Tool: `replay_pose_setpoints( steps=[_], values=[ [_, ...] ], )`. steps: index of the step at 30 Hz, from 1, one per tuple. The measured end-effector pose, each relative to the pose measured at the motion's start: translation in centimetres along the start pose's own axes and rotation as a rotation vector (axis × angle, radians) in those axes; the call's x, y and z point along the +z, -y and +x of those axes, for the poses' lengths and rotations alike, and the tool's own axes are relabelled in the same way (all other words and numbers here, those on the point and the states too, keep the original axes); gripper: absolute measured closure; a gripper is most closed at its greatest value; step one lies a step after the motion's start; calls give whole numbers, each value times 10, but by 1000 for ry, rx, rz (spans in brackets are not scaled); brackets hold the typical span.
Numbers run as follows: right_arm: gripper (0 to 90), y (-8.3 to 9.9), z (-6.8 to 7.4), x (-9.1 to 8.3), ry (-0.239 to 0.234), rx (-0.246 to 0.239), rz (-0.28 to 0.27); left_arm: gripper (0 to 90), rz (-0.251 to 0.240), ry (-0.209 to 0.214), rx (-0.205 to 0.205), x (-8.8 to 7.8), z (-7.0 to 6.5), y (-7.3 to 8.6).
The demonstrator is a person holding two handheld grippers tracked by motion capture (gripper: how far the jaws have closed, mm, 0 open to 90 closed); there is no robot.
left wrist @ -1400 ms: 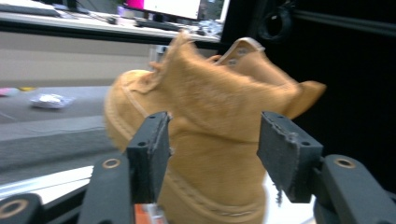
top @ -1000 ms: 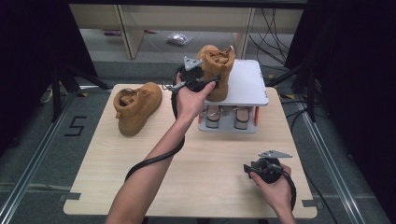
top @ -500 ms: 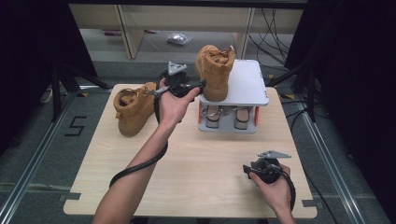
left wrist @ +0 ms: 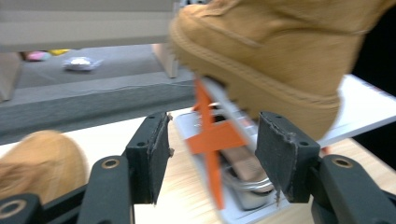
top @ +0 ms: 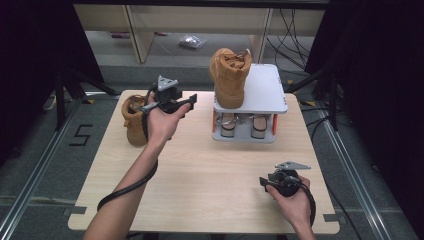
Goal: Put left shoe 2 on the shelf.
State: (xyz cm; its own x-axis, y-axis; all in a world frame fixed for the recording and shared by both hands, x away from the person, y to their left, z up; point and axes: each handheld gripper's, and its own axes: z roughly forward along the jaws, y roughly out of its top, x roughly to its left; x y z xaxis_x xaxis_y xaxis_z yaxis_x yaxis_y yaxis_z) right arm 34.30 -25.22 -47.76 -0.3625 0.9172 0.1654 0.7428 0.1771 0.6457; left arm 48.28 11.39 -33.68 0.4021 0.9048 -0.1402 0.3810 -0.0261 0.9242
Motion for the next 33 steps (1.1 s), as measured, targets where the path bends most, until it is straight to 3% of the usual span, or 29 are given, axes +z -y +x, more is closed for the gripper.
replay_pose_setpoints(
  steps=[5,10,11,15,20,28,33],
  values=[
    [596,-1,3,2,6,2,5,445,24,-75,-20,-12,35,6],
    [595,-2,0,3,-6,-46,-8,468,54,-136,-39,-20,66,12],
    [595,-2,3,3,-7,-16,-3,471,57,-148,-43,-21,73,14],
    [592,-2,2,5,-2,-48,-5,481,72,-196,-71,-24,96,18],
    [588,-2,4,6,-20,-27,-3,487,94,-257,-93,-26,122,21],
    [585,-2,5,5,-3,-45,15,485,132,-325,-126,-28,150,28],
    [584,-2,5,6,-6,-46,13,485,160,-335,-160,-25,162,36]
  ],
)
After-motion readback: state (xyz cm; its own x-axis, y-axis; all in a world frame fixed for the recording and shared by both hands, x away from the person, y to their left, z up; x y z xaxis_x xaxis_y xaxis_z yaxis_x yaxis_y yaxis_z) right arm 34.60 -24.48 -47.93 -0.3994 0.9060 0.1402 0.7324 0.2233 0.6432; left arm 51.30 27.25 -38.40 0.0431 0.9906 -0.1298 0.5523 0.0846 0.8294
